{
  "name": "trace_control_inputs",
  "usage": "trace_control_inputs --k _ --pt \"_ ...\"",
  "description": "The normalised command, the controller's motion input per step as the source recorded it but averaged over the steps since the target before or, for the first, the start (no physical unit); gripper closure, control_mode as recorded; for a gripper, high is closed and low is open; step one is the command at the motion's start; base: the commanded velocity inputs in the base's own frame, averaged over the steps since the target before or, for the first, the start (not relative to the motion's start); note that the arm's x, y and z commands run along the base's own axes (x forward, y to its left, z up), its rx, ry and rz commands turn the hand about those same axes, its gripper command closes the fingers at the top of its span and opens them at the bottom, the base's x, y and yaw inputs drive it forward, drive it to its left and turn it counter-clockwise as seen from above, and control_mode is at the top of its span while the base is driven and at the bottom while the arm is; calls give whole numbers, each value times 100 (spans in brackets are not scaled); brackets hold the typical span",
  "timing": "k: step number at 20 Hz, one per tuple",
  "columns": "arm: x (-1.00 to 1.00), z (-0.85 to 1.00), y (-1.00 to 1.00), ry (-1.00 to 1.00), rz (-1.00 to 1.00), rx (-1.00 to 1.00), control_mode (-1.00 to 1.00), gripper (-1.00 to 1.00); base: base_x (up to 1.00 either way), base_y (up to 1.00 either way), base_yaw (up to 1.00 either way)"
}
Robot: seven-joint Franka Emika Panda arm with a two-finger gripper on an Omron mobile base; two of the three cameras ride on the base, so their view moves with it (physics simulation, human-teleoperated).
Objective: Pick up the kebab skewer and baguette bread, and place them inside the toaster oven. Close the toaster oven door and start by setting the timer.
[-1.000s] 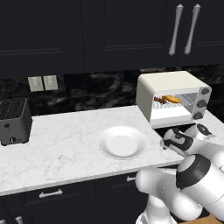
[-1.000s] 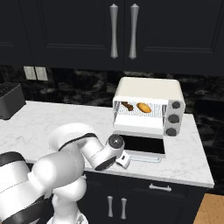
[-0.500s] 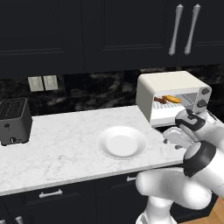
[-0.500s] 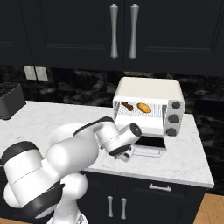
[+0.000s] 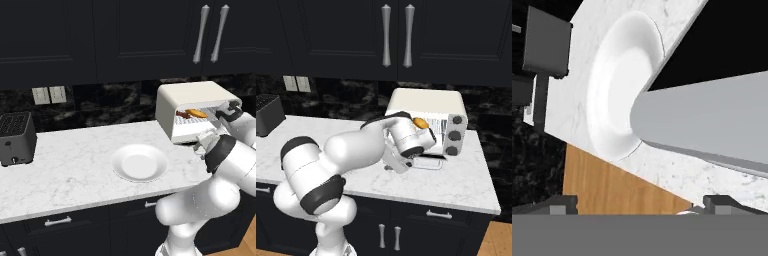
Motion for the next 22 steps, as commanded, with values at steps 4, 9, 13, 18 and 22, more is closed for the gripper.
trace_control_inputs --k 4,9,13,18,22 --pt "31 0 5 -37 0 -9 -100 -100 0 0 0" --pt "25 7 16 -38 0 -13 -100 -100 0 0 0" --pt "14 4 32 -32 0 -19 -100 -100 0 0 0" --pt "14 0 63 -32 -12 -33 -100 -100 0 0 0" --pt "54 0 73 -25 -25 -36 -100 -100 0 0 0"
